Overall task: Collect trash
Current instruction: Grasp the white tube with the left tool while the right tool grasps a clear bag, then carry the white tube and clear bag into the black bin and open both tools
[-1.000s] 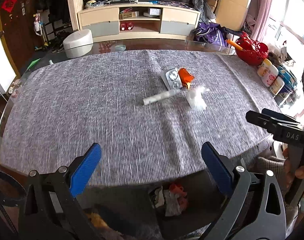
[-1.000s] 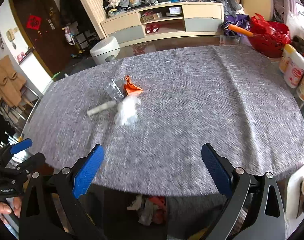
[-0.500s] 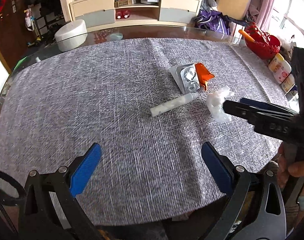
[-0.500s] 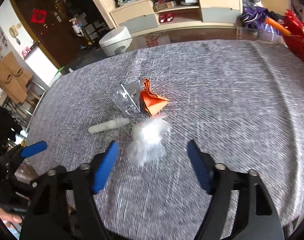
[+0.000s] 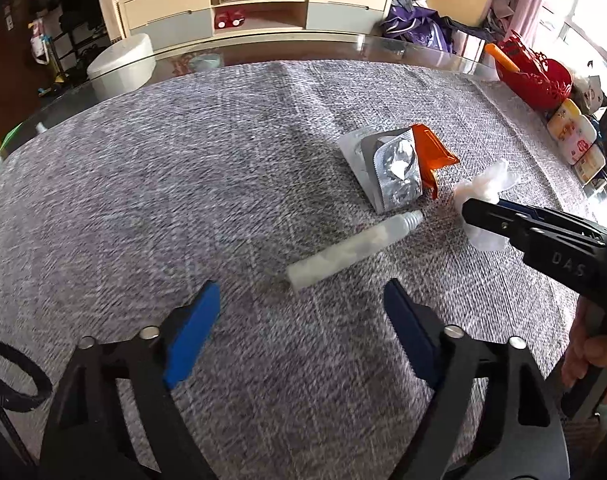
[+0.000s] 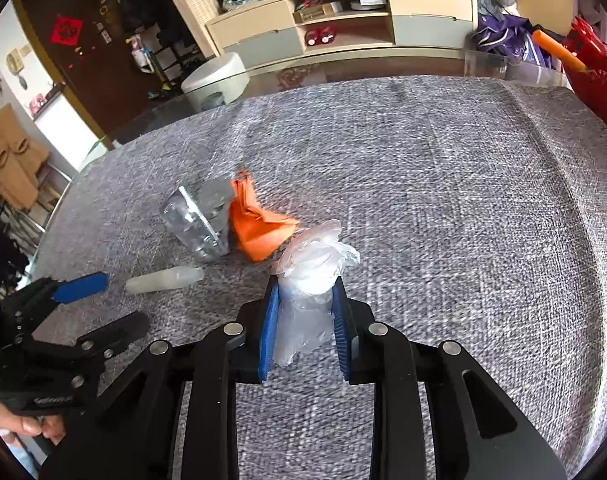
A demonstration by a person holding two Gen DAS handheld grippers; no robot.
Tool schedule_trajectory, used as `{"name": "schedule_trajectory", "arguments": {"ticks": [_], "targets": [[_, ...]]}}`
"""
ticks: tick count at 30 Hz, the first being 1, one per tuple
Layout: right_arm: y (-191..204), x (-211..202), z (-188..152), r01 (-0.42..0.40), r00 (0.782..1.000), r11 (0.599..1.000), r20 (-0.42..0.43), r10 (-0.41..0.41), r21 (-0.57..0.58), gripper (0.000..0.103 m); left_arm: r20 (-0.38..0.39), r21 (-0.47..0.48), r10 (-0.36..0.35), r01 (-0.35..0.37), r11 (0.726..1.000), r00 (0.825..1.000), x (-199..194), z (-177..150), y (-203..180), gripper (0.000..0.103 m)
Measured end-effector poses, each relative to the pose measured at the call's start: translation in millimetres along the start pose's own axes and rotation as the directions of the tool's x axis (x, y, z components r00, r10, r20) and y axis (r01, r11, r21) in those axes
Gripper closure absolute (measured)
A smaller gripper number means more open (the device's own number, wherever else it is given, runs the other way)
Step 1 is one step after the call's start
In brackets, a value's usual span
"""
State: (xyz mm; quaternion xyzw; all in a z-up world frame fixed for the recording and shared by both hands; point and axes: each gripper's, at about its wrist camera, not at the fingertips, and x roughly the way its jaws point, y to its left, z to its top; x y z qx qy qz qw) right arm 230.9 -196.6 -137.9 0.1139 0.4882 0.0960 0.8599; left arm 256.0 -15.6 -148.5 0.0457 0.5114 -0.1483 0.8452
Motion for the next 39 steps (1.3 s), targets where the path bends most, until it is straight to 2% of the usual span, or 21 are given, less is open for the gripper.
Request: {"name": "schedule_trajectory", "arguments": {"ticks": [6, 8, 10, 13, 16, 22, 29, 39], "targets": [[-13.5, -5.1, -2.3, -0.021, 1.000, 0.999, -0.012, 0.021, 0.030, 0.077, 0.019, 0.021, -0.012, 0.012, 1.000, 1.000, 10.8, 9.7, -10.3, 0.028], [-14.5, -6.2, -3.5, -0.019, 1.000, 0.999, -0.012, 0.019, 0.029, 0.077, 0.028, 0.031, -0.014, 0.013, 0.999, 1.000, 11.8, 12.2, -14.3, 0.035], [-15.2, -7.8, -4.7, -0.019, 1.000, 0.999, -0.013, 0.020, 0.031, 0.078, 0.035, 0.045, -0.011, 0.009, 0.999, 0.999, 12.0, 13.4, -19.0, 0.048], [-17.5, -11.2, -7.9, -0.010, 1.000, 0.999, -0.017, 0.011, 0.032, 0.077, 0.039, 0.059, 0.004, -0.006, 0.998, 0.999, 10.8, 10.6, -23.6, 0.052], [-19.5, -14.4, -11.9, 0.001, 1.000, 1.000, -0.019, -0.001, 0.030, 0.077, 0.041, 0.052, -0.009, 0.007, 0.999, 0.999, 5.9, 5.5, -23.8, 0.073], [-21.1, -26.8, -28.9, -0.027, 0.999, 0.999, -0.029, 0.028, 0.039, 0.077, 0.023, 0.056, -0.053, 0.052, 0.997, 0.998, -4.7, -13.2, -30.5, 0.089], [-12.9, -54.4, -55.6, -0.041, 0.999, 0.999, -0.035, 0.042, 0.021, 0.078, 0.011, 0.053, -0.068, 0.067, 0.996, 0.998, -26.8, -43.1, -42.4, 0.092], [8.8, -112.5, -89.0, -0.026, 0.999, 0.999, 0.025, 0.026, -0.020, 0.078, 0.083, 0.027, -0.025, 0.023, 0.999, 0.996, -98.9, -94.0, -60.8, 0.091]]}}
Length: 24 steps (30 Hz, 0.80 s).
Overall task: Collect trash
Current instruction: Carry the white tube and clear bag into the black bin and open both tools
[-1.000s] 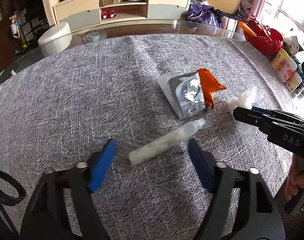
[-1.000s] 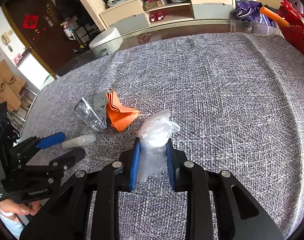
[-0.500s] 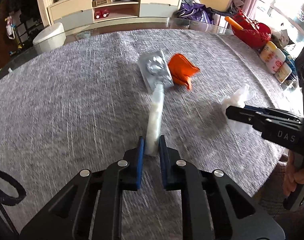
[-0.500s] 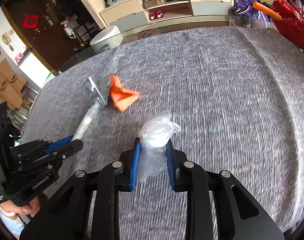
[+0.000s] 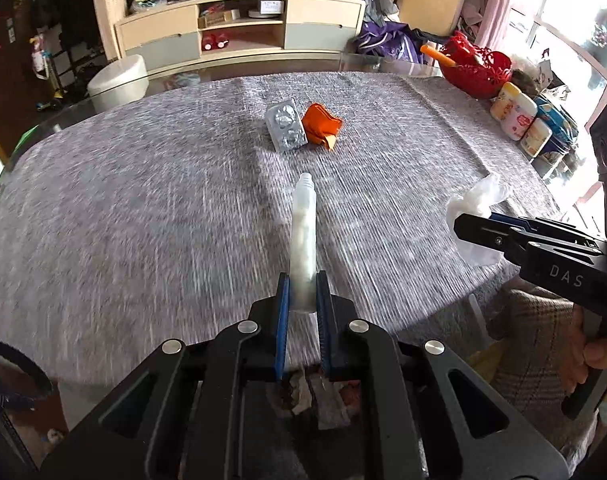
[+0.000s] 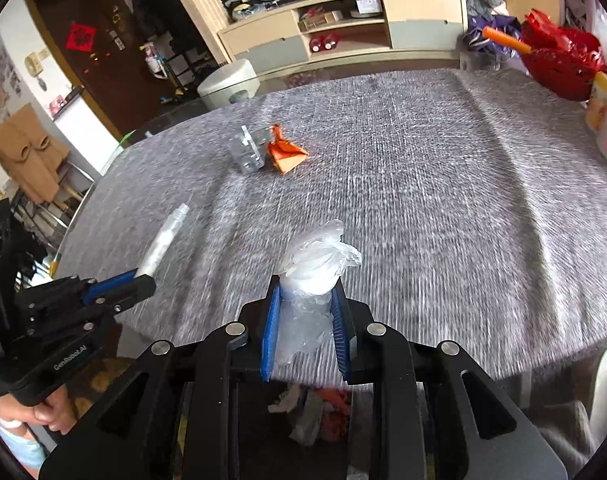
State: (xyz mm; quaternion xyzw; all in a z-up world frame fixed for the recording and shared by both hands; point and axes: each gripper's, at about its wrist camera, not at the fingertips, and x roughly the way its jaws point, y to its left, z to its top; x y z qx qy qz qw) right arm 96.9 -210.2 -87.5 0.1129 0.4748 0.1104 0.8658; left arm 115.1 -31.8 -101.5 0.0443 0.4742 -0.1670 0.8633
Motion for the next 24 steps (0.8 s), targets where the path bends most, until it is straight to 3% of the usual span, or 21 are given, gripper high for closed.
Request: {"name": "schedule_trajectory", "arguments": {"ticks": [9, 17, 24], "targets": [[23.0, -10.8, -41.5, -0.017, 0.999, 0.999, -0.029, 0.016, -0.051, 0.078, -0.014, -0.019, -0.021, 0.021, 1.000, 1.000, -30.7, -70.1, -12.0, 0.091], [34.5, -0.8, -86.2, -0.029, 0.996, 0.997, -0.081, 0.024, -0.066, 0.078, -0.073, -0.035, -0.043, 0.040, 0.999, 0.996, -21.6, -124.9, -18.9, 0.091], [30.7, 29.4, -123.8, -0.027, 0.984, 0.998, -0.178, 0.016, -0.058, 0.078, -0.136, -0.063, -0.089, 0.081, 0.995, 0.987, -1.2, -160.6, -27.1, 0.091]]}}
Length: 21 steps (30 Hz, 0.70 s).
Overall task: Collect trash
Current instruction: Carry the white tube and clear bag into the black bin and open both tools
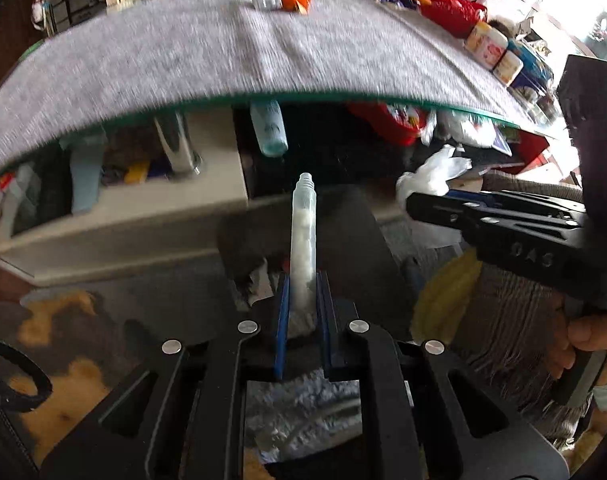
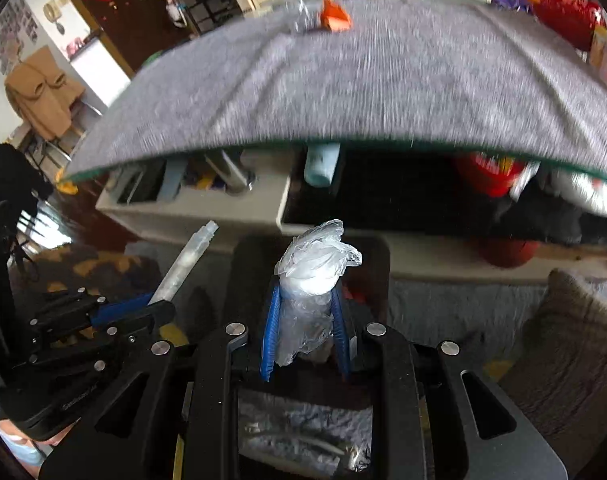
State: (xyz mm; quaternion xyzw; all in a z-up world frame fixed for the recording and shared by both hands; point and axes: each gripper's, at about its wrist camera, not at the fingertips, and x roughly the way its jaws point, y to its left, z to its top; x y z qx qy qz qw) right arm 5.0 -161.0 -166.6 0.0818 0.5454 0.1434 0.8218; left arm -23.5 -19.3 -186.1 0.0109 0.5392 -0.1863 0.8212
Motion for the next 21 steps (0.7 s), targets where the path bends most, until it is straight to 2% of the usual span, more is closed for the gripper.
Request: {"name": "schedule_trajectory", "arguments": {"ticks": [10, 21], "targets": [[1.8, 39.1, -25.2, 0.029, 0.996, 0.999, -0.082, -0.032, -0.028, 0.078, -0.091, -0.025, -0.024, 0.021, 0.999, 0.996, 37.9, -18.5, -0.7, 0.091], [-3.1, 43.9, -22.0, 0.012, 0.996, 1.000, -0.084, -0.012, 0.001, 0.075, -0.108, -0.021, 0.001, -0.004, 1.000, 0.994, 47.3, -16.2, 4.1, 0.091]]}}
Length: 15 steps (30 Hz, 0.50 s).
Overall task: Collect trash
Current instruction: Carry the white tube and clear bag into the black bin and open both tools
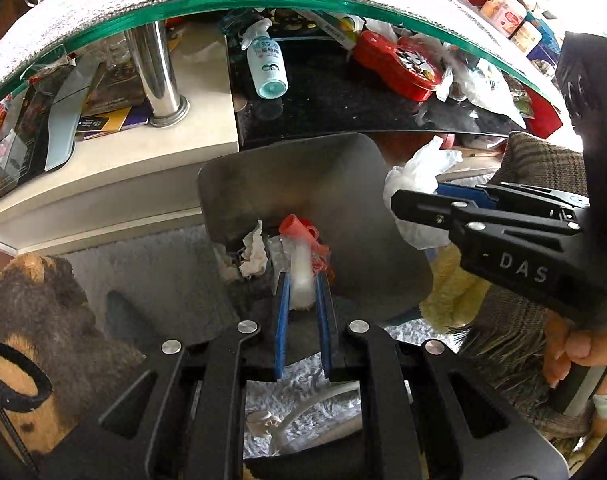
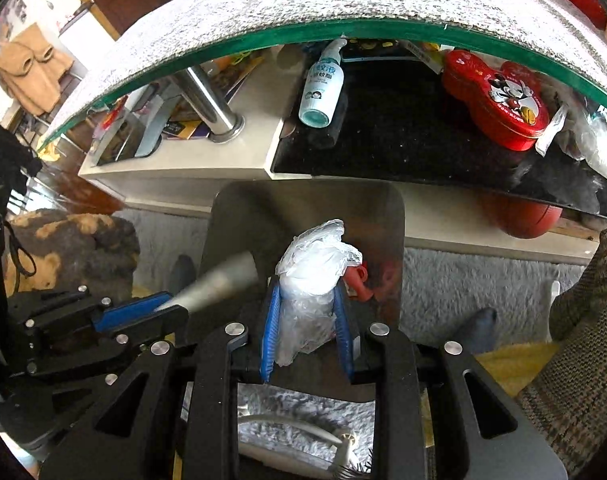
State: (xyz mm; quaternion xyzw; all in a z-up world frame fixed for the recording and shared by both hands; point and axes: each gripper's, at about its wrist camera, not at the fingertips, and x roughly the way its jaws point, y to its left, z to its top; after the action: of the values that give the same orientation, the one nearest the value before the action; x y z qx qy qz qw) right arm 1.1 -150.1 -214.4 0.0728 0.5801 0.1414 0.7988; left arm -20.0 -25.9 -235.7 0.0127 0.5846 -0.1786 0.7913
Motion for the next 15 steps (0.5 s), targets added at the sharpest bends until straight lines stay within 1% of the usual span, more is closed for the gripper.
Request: {"name": "schedule_trajectory", "arguments": {"ticks": [1, 2, 3, 4, 5, 6, 7, 8, 9, 10, 11, 13, 14, 15], "targets": [[-0.4, 0.4, 0.8, 0.000, 1.000, 1.000, -0.001, 0.000, 0.004, 0.073, -0.003, -0.003, 0.001, -0.001, 1.000, 1.000, 1.0, 0.4, 0.8, 0.090], [-1.8, 0.7, 1.6, -0.002, 1.000, 1.000, -0.001, 0.002, 0.011, 0.067, -0.004, -0.005, 0.003, -0.003, 1.000, 1.000, 1.9, 0.8, 1.5, 0.088], [-2.5, 0.6, 2.4, -0.002, 1.000, 1.000, -0.002, 0.002, 0.015, 0.062, -0.006, -0.007, 0.008, -0.008, 1.000, 1.000, 2.1, 1.2, 2.2, 0.084], [-3.5, 0.5, 2.9, -0.004, 1.000, 1.000, 0.000, 0.004, 0.023, 0.051, -0.005, -0.007, 0.011, -0.011, 1.000, 1.000, 2.0, 1.7, 2.5, 0.080], [-5.3, -0.5, 3.7, -0.004, 1.000, 1.000, 0.004, 0.004, 0.030, 0.048, -0.003, -0.009, 0.015, -0.015, 1.000, 1.000, 1.2, 2.4, 3.2, 0.077], [-6.5, -1.2, 4.5, -0.002, 1.000, 0.999, 0.006, 0.002, 0.035, 0.047, 0.000, -0.010, 0.021, -0.021, 1.000, 1.000, -0.1, 3.0, 4.3, 0.071], [-8.7, -2.9, 5.7, 0.001, 1.000, 0.999, 0.011, -0.002, 0.043, 0.045, 0.004, -0.010, 0.025, -0.024, 1.000, 1.000, -1.4, 3.8, 4.7, 0.064], [-10.0, -4.6, 6.6, 0.005, 1.000, 0.999, 0.016, -0.005, 0.049, 0.041, 0.011, -0.010, 0.031, -0.031, 0.999, 0.999, -4.0, 5.2, 5.4, 0.061], [-12.6, -8.1, 8.6, 0.014, 1.000, 0.998, 0.025, -0.016, 0.057, 0.038, 0.016, -0.010, 0.038, -0.037, 0.999, 0.999, -6.4, 6.3, 5.9, 0.054], [-14.5, -11.2, 10.5, 0.022, 0.999, 0.998, 0.032, -0.024, 0.062, 0.033, 0.022, -0.008, 0.042, -0.042, 0.999, 0.999, -9.1, 7.0, 6.3, 0.048], [-16.8, -13.6, 12.5, 0.028, 0.999, 0.998, 0.037, -0.031, 0.064, 0.028, 0.031, -0.006, 0.049, -0.049, 0.999, 0.998, -13.5, 9.0, 6.4, 0.044], [-21.3, -22.3, 17.1, 0.044, 0.997, 0.996, 0.055, -0.048, 0.075, 0.021, 0.047, -0.002, 0.058, -0.058, 0.998, 0.997, -20.2, 12.7, 6.5, 0.030], [-23.3, -25.9, 19.5, 0.048, 0.997, 0.996, 0.062, -0.053, 0.079, 0.017, 0.061, 0.001, 0.061, -0.061, 0.998, 0.996, -26.0, 15.9, 6.3, 0.027], [-25.1, -31.7, 22.6, 0.051, 0.996, 0.995, 0.074, -0.057, 0.084, 0.016, 0.069, 0.003, 0.063, -0.063, 0.998, 0.996, -29.2, 17.9, 6.6, 0.021]]}}
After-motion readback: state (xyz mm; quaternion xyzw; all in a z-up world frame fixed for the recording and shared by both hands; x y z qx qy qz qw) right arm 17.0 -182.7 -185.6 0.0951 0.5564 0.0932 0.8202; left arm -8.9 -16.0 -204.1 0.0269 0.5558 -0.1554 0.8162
